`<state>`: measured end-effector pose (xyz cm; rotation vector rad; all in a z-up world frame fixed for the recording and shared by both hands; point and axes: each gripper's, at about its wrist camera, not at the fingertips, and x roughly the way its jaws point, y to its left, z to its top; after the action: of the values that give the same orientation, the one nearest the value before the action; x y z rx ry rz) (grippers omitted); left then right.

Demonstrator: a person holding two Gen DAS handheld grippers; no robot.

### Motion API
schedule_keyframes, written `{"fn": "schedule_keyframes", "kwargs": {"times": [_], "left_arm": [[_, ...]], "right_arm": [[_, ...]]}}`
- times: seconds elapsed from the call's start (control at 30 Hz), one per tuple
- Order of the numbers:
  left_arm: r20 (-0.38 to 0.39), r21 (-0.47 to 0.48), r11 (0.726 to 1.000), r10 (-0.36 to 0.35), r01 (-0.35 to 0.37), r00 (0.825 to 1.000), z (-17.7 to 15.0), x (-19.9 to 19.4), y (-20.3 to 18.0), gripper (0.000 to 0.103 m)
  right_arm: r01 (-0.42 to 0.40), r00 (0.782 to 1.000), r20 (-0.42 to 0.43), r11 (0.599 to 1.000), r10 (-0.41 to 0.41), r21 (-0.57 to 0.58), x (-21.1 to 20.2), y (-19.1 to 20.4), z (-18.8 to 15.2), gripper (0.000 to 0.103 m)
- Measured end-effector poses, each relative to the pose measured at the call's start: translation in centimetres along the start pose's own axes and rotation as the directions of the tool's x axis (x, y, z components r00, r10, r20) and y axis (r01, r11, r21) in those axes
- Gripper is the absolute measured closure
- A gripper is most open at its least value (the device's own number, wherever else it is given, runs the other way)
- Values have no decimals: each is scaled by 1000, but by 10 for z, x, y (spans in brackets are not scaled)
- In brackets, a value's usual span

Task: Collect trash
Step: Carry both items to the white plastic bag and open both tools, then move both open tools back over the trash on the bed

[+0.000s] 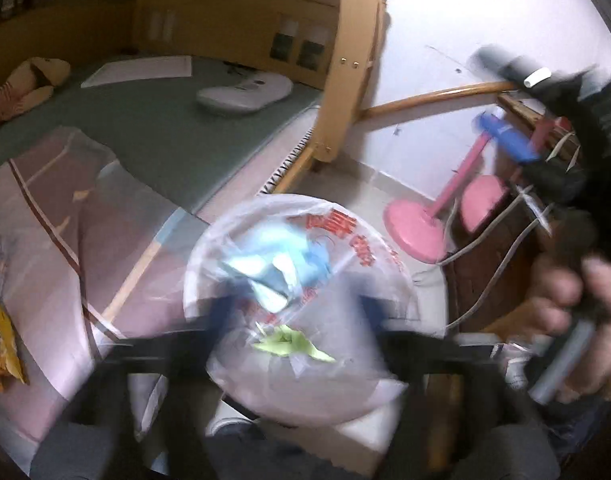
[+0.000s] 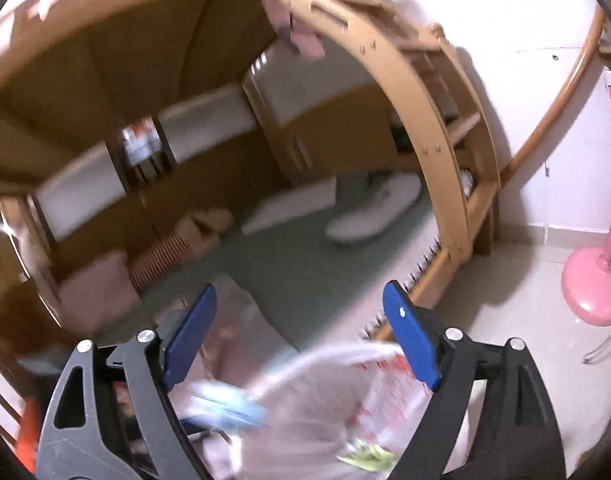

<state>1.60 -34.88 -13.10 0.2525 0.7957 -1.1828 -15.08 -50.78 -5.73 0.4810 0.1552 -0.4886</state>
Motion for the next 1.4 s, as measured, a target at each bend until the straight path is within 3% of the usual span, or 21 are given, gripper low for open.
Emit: {"fn": "schedule_keyframes", "kwargs": {"times": [0.07,0.13,0.23,0.33,0.37,0.4,0.53,0.6,0.63,0.7,0.8,0.9,0.93,0.97,1.03,1.13,1.23,1.4], "left_arm": [[44,-18,998,63,-62,997,-3,-10,12,15],[62,-72,995,68,-64,996,-5,-29,36,15],[122,-139,974,198,-180,973,-13,-81,86,10],[163,-214,930,336,-299,927,-27,-134,131,6],[172,-267,894,411,-359,895,-37,-163,155,5],[173,-296,872,451,-390,876,-43,-177,168,4],[142,-431,733,632,-527,762,-78,-243,222,4],[115,-480,675,681,-560,723,-97,-263,242,4],[107,-504,657,692,-561,714,-106,-269,252,4],[93,-550,627,702,-551,706,-125,-276,265,4],[58,-598,599,695,-533,716,-153,-271,282,4],[-13,-615,576,675,-538,738,-165,-259,291,4],[-30,-621,574,663,-533,748,-167,-257,295,4],[-25,-629,580,650,-517,760,-169,-257,295,4],[-15,-634,583,648,-509,761,-170,-259,296,4],[1,-622,592,655,-512,756,-167,-258,293,4],[-3,-616,591,659,-521,752,-165,-256,293,4],[-15,-611,589,659,-529,752,-166,-252,294,4]], "right_arm": [[-30,1000,7,999,30,-43,-5,13,-1,19],[-53,998,-19,995,51,-85,1,30,-9,19],[-125,989,-97,983,113,-133,22,62,-24,19],[-193,971,-176,964,161,-183,45,106,-40,19],[-230,960,-210,952,187,-202,55,124,-47,19],[-267,946,-248,937,210,-224,66,146,-56,19],[-380,900,-324,889,291,-256,91,221,-79,17],[-434,875,-353,861,332,-266,102,258,-87,15],[-456,864,-365,846,347,-276,109,282,-94,14],[-484,849,-384,825,362,-293,121,310,-102,14],[-507,834,-401,813,379,-285,134,336,-119,14],[-479,860,-359,818,364,-318,141,337,-152,14],[-459,866,-374,824,331,-332,146,334,-165,14],[-450,858,-419,830,299,-329,152,338,-171,14],[-485,817,-475,835,327,-261,160,333,-170,14],[-467,844,-424,839,329,-278,154,328,-161,14],[-475,827,-457,841,327,-260,158,329,-165,14],[-493,822,-464,820,329,-292,155,336,-170,14]]}}
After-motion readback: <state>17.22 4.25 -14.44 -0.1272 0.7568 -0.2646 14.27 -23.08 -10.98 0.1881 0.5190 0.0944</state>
